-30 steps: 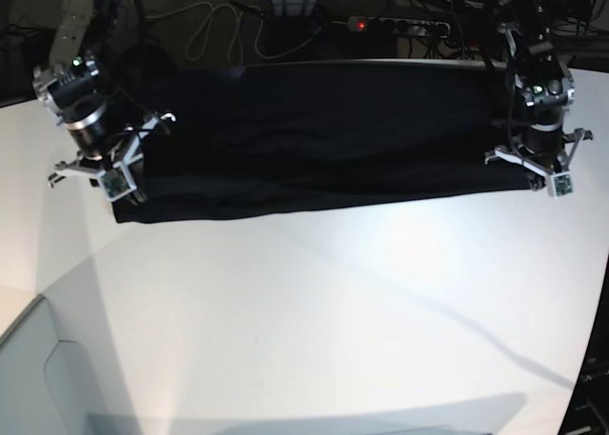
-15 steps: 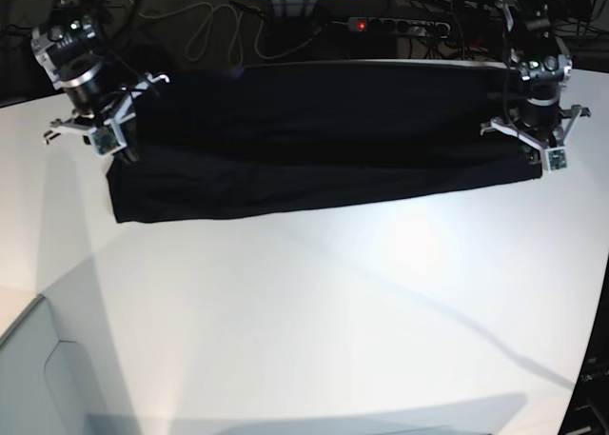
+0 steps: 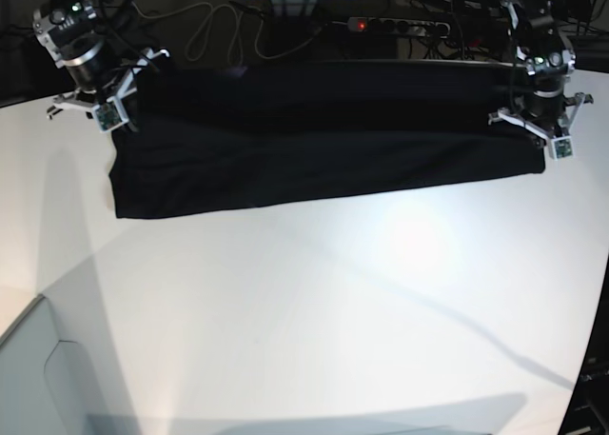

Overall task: Fold the T-shirt properly
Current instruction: 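Lay the black strip flat and release both grippers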

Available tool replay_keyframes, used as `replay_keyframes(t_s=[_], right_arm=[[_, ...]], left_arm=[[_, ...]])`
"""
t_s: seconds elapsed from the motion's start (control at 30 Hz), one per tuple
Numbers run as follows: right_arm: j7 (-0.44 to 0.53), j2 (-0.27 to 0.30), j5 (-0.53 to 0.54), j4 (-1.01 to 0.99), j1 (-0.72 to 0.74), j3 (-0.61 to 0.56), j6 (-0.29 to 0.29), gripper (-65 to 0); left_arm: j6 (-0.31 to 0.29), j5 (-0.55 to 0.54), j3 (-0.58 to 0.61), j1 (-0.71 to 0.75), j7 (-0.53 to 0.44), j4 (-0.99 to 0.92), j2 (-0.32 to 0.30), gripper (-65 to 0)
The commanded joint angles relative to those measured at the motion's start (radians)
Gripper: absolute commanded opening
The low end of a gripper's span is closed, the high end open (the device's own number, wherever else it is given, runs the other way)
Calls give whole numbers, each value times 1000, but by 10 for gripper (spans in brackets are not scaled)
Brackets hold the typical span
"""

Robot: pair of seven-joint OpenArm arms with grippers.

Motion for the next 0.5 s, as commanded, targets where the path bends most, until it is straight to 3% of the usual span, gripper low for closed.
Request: replay_keyframes(t_s=[0.0, 0.17, 0.4, 0.47], right_arm=[[24, 5, 11, 11, -2, 5, 9, -648], [24, 13, 10, -36, 5, 5, 9, -648], [17, 13, 8, -70, 5, 2, 9, -643], [15, 13, 5, -70, 5, 2, 43, -610]], left_arm=[[9, 7, -3, -5, -21, 3, -16, -650], [9, 7, -2, -16, -83, -46, -18, -650], [9, 7, -2, -18, -83, -74, -15, -650], [9, 7, -2, -18, -80, -74, -13, -650]])
